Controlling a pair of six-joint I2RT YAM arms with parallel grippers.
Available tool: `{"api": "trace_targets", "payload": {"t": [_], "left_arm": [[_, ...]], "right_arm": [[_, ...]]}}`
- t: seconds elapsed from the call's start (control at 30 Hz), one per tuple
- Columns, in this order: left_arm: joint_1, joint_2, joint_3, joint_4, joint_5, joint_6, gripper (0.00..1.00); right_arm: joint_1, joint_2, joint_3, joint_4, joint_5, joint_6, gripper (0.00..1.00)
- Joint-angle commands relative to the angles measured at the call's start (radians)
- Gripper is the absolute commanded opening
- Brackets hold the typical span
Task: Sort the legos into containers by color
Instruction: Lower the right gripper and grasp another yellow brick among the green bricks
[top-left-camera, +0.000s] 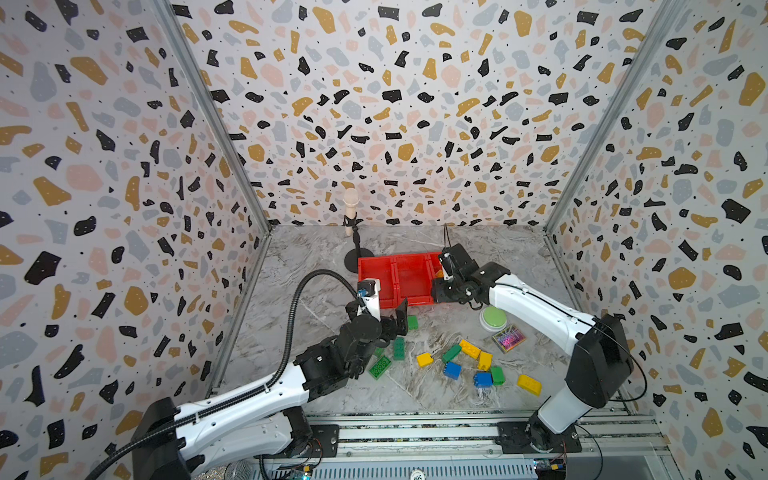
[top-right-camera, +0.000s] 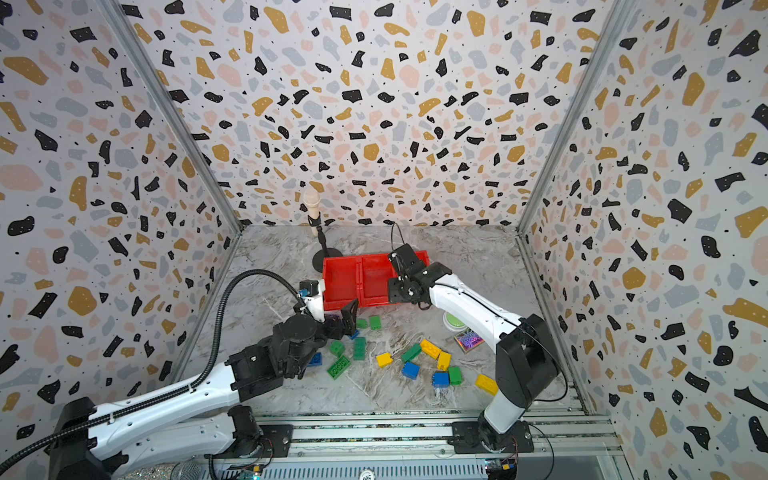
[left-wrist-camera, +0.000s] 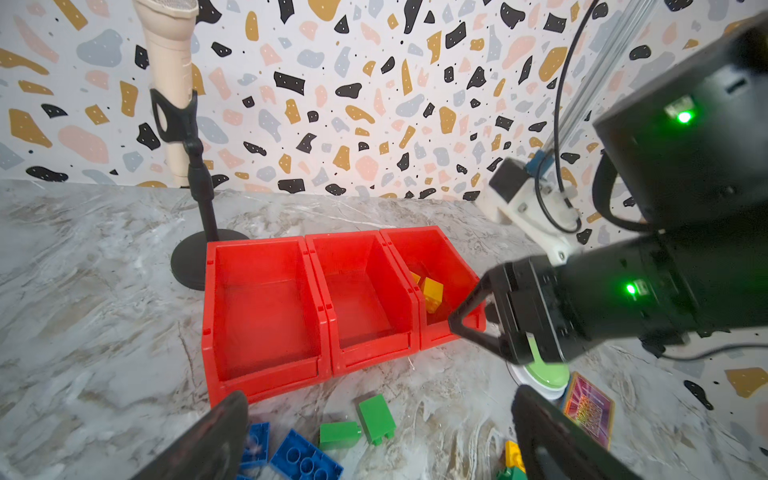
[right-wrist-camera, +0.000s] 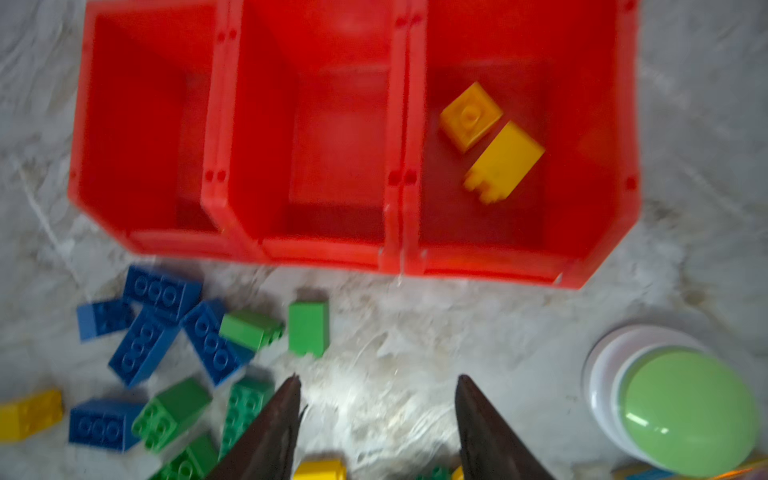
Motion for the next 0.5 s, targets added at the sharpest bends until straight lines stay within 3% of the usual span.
{"api": "trace_targets", "payload": {"t": [0.0,0.27,0.47], "left_arm": [[-0.033,-0.087,-0.059,-0.084,0.055,-0.070,0.98],[-0.078,-0.290,-0.122,-0.391,0.068,-0.108,1.00],[-0.089,-0.419,-0.172,-0.423,0.010,-0.215,1.00]], "right_arm": [[0.090,-0.033,-0.087,-0.008,-0.030,0.079,0.60],[0.294,-0.031,-0.222,0.042,-0.004,0.190,0.61],[0.329,-0.025,-0.294,0.077,0.006,0.216,0.64]]}}
